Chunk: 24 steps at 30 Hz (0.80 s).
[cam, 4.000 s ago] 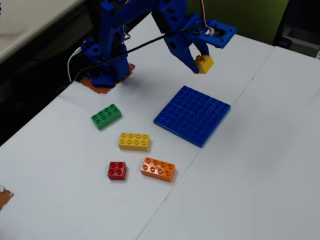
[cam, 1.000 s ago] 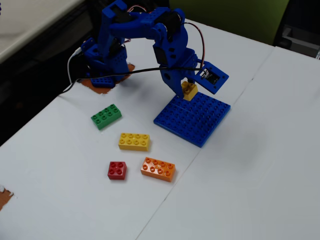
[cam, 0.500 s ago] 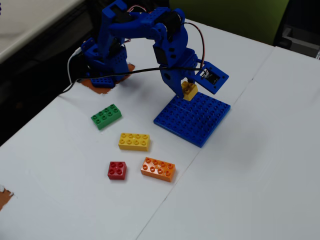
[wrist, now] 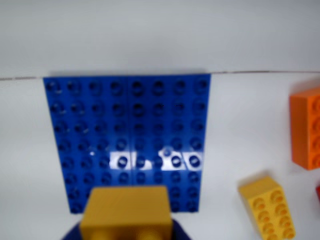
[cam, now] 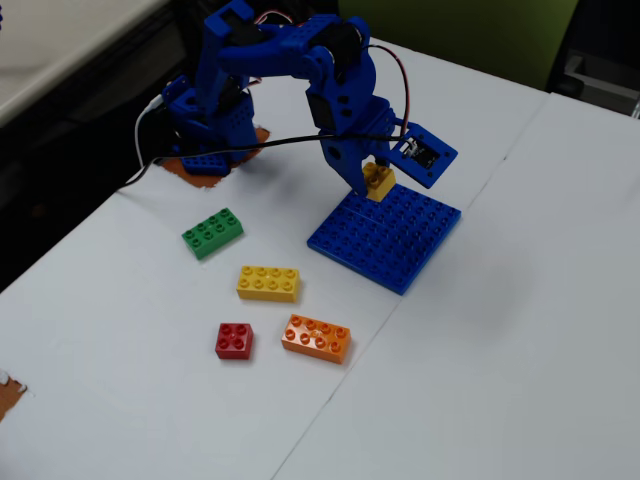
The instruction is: Pick up the 2x2 yellow block and go up the 8x8 blue block.
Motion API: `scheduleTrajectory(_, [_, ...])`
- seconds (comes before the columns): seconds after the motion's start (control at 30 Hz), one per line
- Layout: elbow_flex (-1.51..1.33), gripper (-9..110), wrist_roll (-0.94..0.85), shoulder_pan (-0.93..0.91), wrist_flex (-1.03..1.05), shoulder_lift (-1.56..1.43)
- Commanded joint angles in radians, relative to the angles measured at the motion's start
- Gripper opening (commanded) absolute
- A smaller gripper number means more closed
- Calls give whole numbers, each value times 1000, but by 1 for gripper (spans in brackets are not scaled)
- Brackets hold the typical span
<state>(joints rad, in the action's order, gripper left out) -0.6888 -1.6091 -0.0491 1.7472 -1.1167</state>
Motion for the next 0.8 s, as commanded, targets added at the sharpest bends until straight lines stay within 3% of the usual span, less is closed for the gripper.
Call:
scheduleTrajectory(0.0, [21,0,6,0,0,-35])
scheduleTrajectory(0.77, [12,0,6,3,0,-46])
